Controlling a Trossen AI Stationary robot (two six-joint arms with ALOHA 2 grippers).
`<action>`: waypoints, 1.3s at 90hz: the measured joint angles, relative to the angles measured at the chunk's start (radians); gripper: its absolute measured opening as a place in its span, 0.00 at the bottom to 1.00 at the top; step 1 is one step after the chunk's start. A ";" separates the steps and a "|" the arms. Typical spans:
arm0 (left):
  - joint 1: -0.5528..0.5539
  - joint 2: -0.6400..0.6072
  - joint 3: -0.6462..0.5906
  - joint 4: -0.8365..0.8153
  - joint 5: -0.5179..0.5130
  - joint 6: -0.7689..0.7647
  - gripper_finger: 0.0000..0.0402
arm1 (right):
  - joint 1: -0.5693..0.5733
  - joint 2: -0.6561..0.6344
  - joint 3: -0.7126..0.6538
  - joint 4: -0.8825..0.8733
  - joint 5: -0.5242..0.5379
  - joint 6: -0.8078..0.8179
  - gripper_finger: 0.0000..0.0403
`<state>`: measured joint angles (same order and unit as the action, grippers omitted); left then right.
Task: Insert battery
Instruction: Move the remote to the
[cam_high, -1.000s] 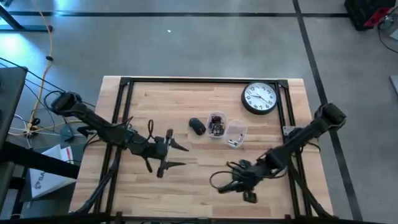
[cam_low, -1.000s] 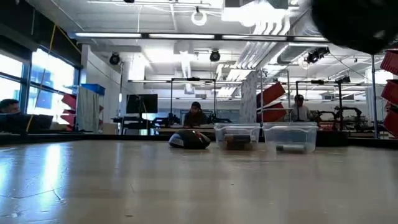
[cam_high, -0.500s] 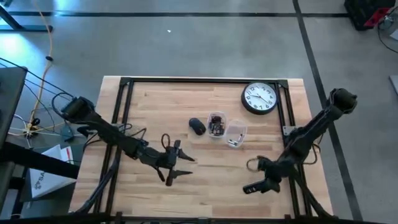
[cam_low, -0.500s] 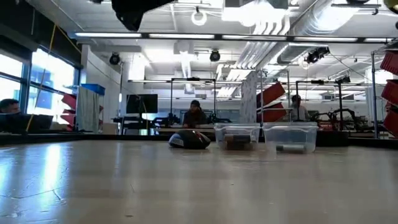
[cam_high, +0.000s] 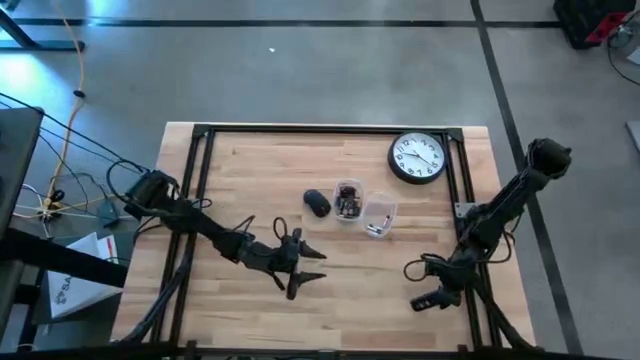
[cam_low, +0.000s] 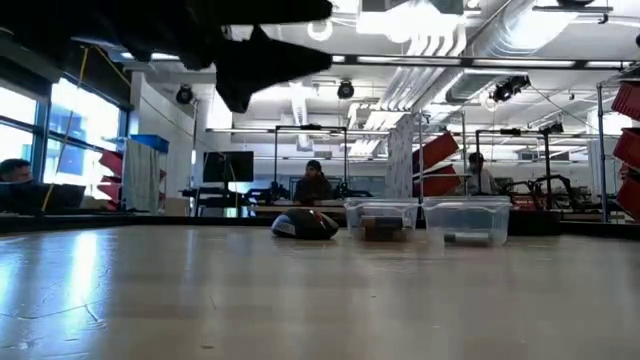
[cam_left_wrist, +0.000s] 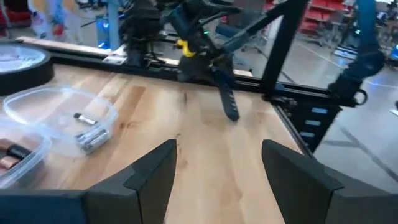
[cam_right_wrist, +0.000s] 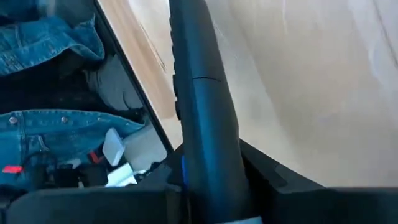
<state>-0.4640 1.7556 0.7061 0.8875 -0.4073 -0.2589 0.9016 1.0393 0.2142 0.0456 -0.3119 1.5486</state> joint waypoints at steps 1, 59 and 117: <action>0.002 0.001 0.001 0.000 0.000 -0.001 0.54 | 0.000 0.000 0.000 0.000 -0.004 -0.001 0.17; 0.065 -0.004 0.002 0.013 0.037 0.053 0.54 | -0.020 0.000 0.002 -0.102 -0.028 0.033 0.55; 0.134 -0.004 0.002 -0.016 0.038 0.078 0.54 | -0.149 -0.001 0.002 -0.107 -0.270 -0.030 0.58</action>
<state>-0.3305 1.7512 0.7086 0.8715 -0.3695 -0.1806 0.7527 1.0386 0.2161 -0.0611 -0.5817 1.5182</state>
